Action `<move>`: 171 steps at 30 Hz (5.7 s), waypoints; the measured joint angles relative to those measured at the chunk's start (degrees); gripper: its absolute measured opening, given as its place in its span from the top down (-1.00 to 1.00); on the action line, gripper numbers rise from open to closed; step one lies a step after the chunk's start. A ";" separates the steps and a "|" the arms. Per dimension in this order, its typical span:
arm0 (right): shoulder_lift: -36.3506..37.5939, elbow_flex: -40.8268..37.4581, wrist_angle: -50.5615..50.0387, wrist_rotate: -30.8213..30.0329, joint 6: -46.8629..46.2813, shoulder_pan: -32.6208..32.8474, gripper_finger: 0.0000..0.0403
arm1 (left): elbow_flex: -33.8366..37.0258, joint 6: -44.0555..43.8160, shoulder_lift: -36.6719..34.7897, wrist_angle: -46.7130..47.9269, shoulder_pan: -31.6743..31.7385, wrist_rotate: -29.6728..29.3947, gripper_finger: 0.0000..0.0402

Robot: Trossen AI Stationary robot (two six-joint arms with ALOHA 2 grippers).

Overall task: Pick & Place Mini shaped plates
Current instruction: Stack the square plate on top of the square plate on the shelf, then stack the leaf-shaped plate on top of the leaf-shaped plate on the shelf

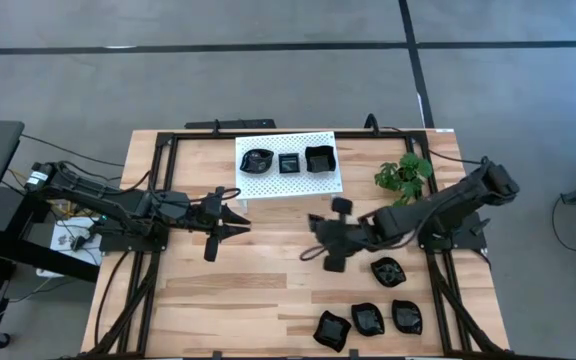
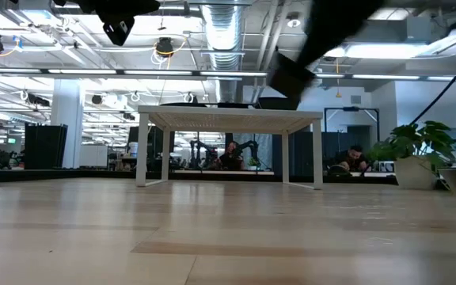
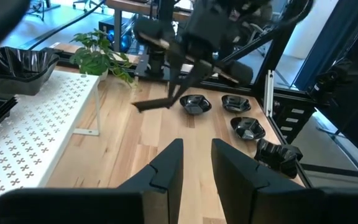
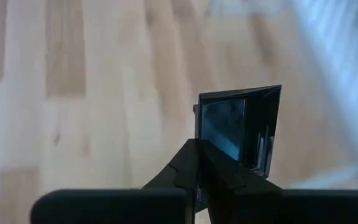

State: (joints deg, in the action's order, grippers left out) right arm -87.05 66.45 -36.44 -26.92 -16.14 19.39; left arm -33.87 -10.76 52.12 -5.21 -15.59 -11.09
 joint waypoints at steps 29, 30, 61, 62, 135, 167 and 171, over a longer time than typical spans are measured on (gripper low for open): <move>-20.25 30.72 -8.35 -5.05 27.33 -24.93 0.97 | 0.00 0.02 0.00 0.01 -0.07 0.01 0.58; -20.25 30.72 -8.36 -3.89 27.30 -25.20 0.97 | 0.00 0.02 0.00 0.00 -0.07 0.02 0.58; -20.25 30.72 -10.27 4.40 27.19 -26.98 0.67 | 0.00 0.00 0.00 -0.22 -0.05 0.01 0.58; -20.25 30.72 -10.27 4.35 27.21 -26.96 0.66 | 0.00 0.00 0.00 -0.22 -0.04 0.01 0.58; 2.67 -10.29 -16.42 17.96 -60.97 21.89 0.48 | 0.00 -0.06 0.00 -0.83 -0.04 0.00 0.58; -10.56 -9.11 -14.86 23.55 -58.30 22.11 0.95 | 0.00 1.08 0.01 -1.30 -0.06 0.02 0.58; -10.68 -7.09 -8.88 14.37 -51.18 20.24 0.99 | 0.02 4.11 0.75 -2.39 -0.42 3.11 0.58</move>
State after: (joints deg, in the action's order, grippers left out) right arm -97.73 59.36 -45.33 -12.55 -67.32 39.63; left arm -33.85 -6.65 52.86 -7.60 -16.01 -7.99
